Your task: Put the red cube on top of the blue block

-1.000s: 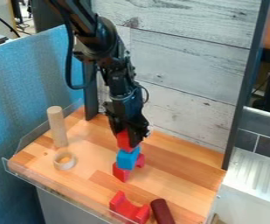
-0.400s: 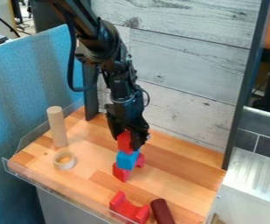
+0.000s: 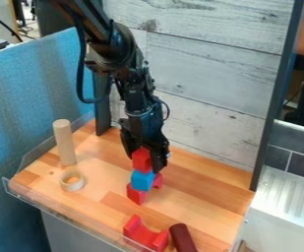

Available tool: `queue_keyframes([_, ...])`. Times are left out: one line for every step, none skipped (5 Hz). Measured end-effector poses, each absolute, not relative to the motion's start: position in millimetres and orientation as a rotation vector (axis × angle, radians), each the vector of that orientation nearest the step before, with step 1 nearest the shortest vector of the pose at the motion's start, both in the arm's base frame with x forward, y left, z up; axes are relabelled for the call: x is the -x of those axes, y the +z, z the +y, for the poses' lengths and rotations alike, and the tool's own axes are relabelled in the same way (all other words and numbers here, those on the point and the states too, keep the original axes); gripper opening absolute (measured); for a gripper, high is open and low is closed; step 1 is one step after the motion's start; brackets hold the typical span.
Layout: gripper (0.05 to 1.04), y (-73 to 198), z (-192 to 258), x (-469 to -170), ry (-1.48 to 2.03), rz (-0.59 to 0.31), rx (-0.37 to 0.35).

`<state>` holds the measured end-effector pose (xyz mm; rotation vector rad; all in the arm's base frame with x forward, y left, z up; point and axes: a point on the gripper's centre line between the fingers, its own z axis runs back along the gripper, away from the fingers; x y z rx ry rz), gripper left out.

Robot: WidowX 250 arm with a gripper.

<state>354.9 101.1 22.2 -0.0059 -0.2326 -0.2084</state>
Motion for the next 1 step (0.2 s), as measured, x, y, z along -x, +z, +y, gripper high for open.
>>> queue_keyframes([1.001,34.5,96.0,-351.6,-0.215,-0.247,0.083])
